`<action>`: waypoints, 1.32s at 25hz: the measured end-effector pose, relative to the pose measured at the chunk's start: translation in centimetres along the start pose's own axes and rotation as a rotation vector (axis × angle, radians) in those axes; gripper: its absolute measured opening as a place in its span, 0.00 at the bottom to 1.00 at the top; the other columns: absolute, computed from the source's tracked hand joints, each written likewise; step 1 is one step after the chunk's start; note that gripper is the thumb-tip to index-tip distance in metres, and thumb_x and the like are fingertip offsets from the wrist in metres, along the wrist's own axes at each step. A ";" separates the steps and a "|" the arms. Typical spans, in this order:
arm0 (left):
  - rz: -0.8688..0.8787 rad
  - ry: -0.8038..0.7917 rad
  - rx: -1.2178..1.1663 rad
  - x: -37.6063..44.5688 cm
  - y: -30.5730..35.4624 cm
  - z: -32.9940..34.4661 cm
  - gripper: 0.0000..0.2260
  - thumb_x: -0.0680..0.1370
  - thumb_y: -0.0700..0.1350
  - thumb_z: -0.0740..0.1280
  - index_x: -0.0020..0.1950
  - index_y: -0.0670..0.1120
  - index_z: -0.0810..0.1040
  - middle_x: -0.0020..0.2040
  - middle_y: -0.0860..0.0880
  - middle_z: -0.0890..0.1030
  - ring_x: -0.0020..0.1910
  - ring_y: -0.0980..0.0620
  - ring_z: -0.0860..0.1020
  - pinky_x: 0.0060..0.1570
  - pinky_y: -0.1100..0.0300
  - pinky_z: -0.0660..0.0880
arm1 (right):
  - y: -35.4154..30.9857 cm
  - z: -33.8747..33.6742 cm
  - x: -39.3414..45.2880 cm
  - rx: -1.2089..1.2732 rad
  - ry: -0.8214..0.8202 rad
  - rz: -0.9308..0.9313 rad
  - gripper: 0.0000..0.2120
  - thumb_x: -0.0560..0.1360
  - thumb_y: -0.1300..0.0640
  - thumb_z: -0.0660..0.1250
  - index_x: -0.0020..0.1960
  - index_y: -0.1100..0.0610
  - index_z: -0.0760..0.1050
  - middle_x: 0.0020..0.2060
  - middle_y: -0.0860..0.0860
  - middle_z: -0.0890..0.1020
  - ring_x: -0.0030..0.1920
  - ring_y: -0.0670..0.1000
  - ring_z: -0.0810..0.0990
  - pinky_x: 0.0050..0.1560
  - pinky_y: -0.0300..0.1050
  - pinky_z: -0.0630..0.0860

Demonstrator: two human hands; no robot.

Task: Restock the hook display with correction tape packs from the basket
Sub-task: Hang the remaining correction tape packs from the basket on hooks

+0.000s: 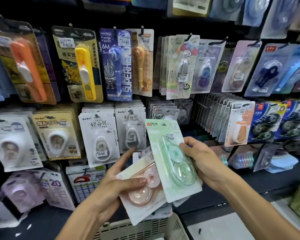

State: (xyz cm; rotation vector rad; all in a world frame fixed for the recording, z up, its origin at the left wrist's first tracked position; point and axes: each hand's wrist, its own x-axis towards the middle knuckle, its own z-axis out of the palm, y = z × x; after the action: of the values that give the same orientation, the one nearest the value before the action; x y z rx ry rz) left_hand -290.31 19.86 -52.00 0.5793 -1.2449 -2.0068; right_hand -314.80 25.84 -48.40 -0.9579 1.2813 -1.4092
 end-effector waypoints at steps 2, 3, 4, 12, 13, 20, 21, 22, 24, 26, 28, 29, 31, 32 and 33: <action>-0.005 -0.095 0.082 0.0 0.7 0.3 0.46 0.62 0.30 0.79 0.70 0.67 0.73 0.62 0.43 0.84 0.58 0.37 0.83 0.50 0.49 0.82 | -0.4 -0.4 -0.3 0.006 0.000 0.018 0.07 0.84 0.57 0.62 0.52 0.58 0.76 0.46 0.59 0.87 0.39 0.54 0.86 0.37 0.47 0.83; -0.022 -0.147 0.132 0.0 1.1 0.4 0.45 0.63 0.31 0.79 0.71 0.67 0.72 0.63 0.44 0.83 0.60 0.37 0.82 0.52 0.50 0.82 | -0.5 -0.4 -0.4 0.019 -0.010 0.023 0.07 0.84 0.57 0.62 0.53 0.59 0.76 0.45 0.59 0.86 0.38 0.54 0.85 0.36 0.46 0.82; -0.051 -0.199 0.187 0.0 1.6 0.6 0.43 0.64 0.31 0.79 0.71 0.64 0.73 0.64 0.44 0.83 0.61 0.39 0.82 0.53 0.51 0.81 | -0.5 -0.4 -0.5 0.031 -0.027 0.021 0.06 0.84 0.57 0.62 0.53 0.59 0.76 0.45 0.59 0.86 0.37 0.53 0.85 0.35 0.46 0.82; -0.155 -0.367 0.443 -0.1 3.1 1.5 0.40 0.67 0.25 0.76 0.70 0.57 0.69 0.64 0.65 0.80 0.62 0.63 0.79 0.55 0.65 0.78 | -1.1 1.8 -0.6 0.045 -0.127 -0.051 0.05 0.82 0.60 0.62 0.52 0.58 0.76 0.44 0.59 0.85 0.37 0.53 0.85 0.37 0.46 0.83; -0.166 -0.404 0.438 0.0 3.0 1.5 0.40 0.66 0.25 0.76 0.70 0.56 0.69 0.65 0.62 0.80 0.64 0.60 0.79 0.56 0.63 0.78 | -1.2 1.8 -0.6 0.027 -0.160 -0.041 0.05 0.82 0.60 0.62 0.52 0.58 0.76 0.45 0.59 0.85 0.38 0.53 0.85 0.37 0.46 0.83; -0.140 -0.385 0.371 1.0 3.1 1.5 0.42 0.67 0.26 0.76 0.75 0.55 0.67 0.66 0.45 0.82 0.64 0.42 0.81 0.58 0.51 0.79 | -3.8 -1.7 1.9 0.021 0.281 -0.112 0.06 0.83 0.59 0.62 0.51 0.57 0.78 0.46 0.58 0.86 0.40 0.55 0.84 0.46 0.55 0.82; -0.129 -0.351 0.344 1.0 3.2 1.3 0.43 0.66 0.28 0.77 0.74 0.56 0.69 0.66 0.42 0.81 0.63 0.38 0.81 0.57 0.48 0.79 | -4.5 -3.7 2.3 0.030 0.430 -0.118 0.06 0.83 0.59 0.62 0.51 0.57 0.78 0.46 0.58 0.86 0.41 0.56 0.84 0.49 0.59 0.81; -0.115 -0.320 0.317 1.1 3.4 1.0 0.42 0.64 0.29 0.79 0.73 0.56 0.71 0.65 0.41 0.81 0.62 0.37 0.81 0.56 0.47 0.80 | -5.0 -5.6 2.5 0.010 0.555 -0.118 0.06 0.83 0.60 0.63 0.50 0.57 0.78 0.48 0.59 0.85 0.43 0.58 0.84 0.51 0.61 0.82; -0.068 -0.291 0.268 1.1 3.7 0.7 0.38 0.63 0.31 0.79 0.69 0.56 0.76 0.64 0.38 0.82 0.61 0.36 0.81 0.54 0.48 0.81 | -4.9 -8.7 2.6 -0.095 0.703 -0.104 0.06 0.82 0.60 0.64 0.48 0.56 0.79 0.50 0.59 0.85 0.48 0.61 0.84 0.54 0.63 0.81; -0.023 -0.276 0.241 1.1 3.8 0.8 0.37 0.61 0.33 0.81 0.67 0.54 0.78 0.62 0.36 0.82 0.59 0.35 0.82 0.53 0.48 0.81 | -4.4 -9.9 2.7 -0.163 0.758 -0.092 0.05 0.81 0.60 0.66 0.49 0.56 0.80 0.48 0.55 0.85 0.47 0.59 0.84 0.52 0.58 0.82; -0.001 -0.256 0.222 1.2 3.7 0.9 0.38 0.59 0.36 0.83 0.67 0.52 0.79 0.62 0.35 0.81 0.58 0.35 0.82 0.52 0.48 0.81 | -4.3 -9.9 3.2 -0.223 0.796 -0.107 0.06 0.81 0.58 0.66 0.54 0.58 0.81 0.46 0.52 0.84 0.47 0.57 0.84 0.50 0.55 0.82; 0.002 -0.260 0.210 1.2 3.7 1.0 0.38 0.59 0.36 0.83 0.67 0.51 0.78 0.62 0.34 0.81 0.58 0.35 0.82 0.53 0.47 0.81 | -4.6 -9.7 3.5 -0.257 0.816 -0.115 0.07 0.81 0.57 0.66 0.55 0.58 0.81 0.46 0.52 0.84 0.48 0.58 0.84 0.51 0.56 0.82; -0.001 -0.312 0.190 1.1 3.5 1.2 0.37 0.63 0.33 0.80 0.70 0.50 0.75 0.64 0.32 0.79 0.60 0.32 0.80 0.57 0.44 0.80 | -5.0 -9.7 3.9 -0.318 0.821 -0.110 0.07 0.81 0.55 0.67 0.52 0.57 0.81 0.44 0.52 0.83 0.46 0.57 0.83 0.45 0.52 0.82; -0.002 -0.343 0.186 1.2 3.5 1.1 0.36 0.65 0.31 0.79 0.71 0.49 0.75 0.64 0.32 0.79 0.61 0.31 0.80 0.58 0.42 0.79 | -5.2 -9.8 4.0 -0.357 0.808 -0.098 0.06 0.80 0.55 0.67 0.50 0.56 0.80 0.43 0.52 0.83 0.43 0.55 0.83 0.42 0.49 0.80; -0.003 -0.367 0.181 1.2 3.5 1.1 0.35 0.66 0.31 0.78 0.71 0.49 0.74 0.65 0.32 0.79 0.61 0.31 0.80 0.58 0.43 0.79 | -5.3 -10.0 4.0 -0.398 0.808 -0.093 0.06 0.80 0.54 0.68 0.48 0.55 0.80 0.44 0.52 0.84 0.43 0.55 0.82 0.41 0.48 0.79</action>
State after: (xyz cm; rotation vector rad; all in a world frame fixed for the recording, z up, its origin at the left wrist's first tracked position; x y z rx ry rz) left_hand -290.72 18.59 -48.39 0.3019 -1.6562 -2.0776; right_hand -326.08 24.12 -44.71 -0.7114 2.1972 -1.7284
